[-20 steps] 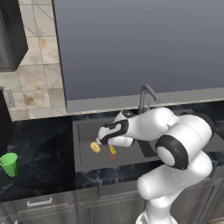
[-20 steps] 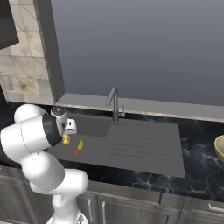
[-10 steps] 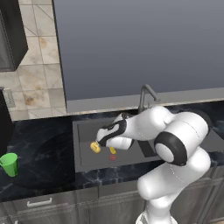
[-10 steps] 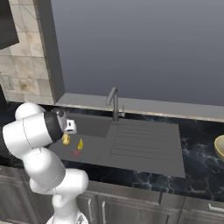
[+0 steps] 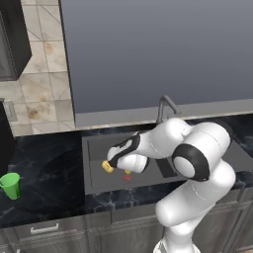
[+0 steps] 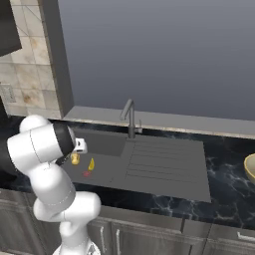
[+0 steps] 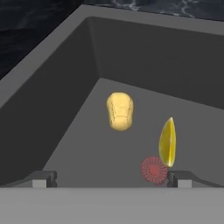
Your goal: Remove the lemon wedge and potato from the sink. Then move the bowl and cup from the counter to the sink for washing.
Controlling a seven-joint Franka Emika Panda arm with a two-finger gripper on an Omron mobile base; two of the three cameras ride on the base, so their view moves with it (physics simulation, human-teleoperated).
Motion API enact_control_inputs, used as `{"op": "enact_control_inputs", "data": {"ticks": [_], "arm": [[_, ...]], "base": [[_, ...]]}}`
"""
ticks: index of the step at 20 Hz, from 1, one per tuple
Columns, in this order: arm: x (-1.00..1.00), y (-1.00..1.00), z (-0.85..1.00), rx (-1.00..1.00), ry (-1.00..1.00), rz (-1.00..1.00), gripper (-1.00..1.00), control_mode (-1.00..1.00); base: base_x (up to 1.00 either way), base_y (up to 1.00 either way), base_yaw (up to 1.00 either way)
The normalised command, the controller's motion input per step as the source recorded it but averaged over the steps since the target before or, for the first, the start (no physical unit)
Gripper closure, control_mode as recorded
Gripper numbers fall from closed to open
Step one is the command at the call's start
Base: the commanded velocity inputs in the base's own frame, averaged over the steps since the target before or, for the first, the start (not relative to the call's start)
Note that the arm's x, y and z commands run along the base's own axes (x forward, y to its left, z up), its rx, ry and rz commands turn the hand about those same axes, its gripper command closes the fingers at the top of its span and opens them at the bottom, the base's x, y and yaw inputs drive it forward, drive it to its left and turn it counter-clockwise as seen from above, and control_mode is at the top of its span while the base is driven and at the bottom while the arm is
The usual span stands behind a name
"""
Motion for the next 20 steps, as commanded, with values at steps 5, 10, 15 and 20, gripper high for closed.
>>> {"op": "enact_control_inputs", "data": {"ticks": [5,10,15,20], "arm": [[0.06,-0.01,-0.06,0.0,0.0,0.0,-1.0,-1.0],[0.02,-0.01,-0.08,0.0,0.0,0.0,-1.0,-1.0],[0.04,0.0,-0.09,0.0,0.0,0.0,-1.0,-1.0],[0.09,0.0,-0.08,0.03,0.0,0.0,-1.0,-1.0]], "base": [[0.0,0.0,0.0],[0.0,0.0,0.0],[0.0,0.0,0.0],[0.0,0.0,0.0]]}}
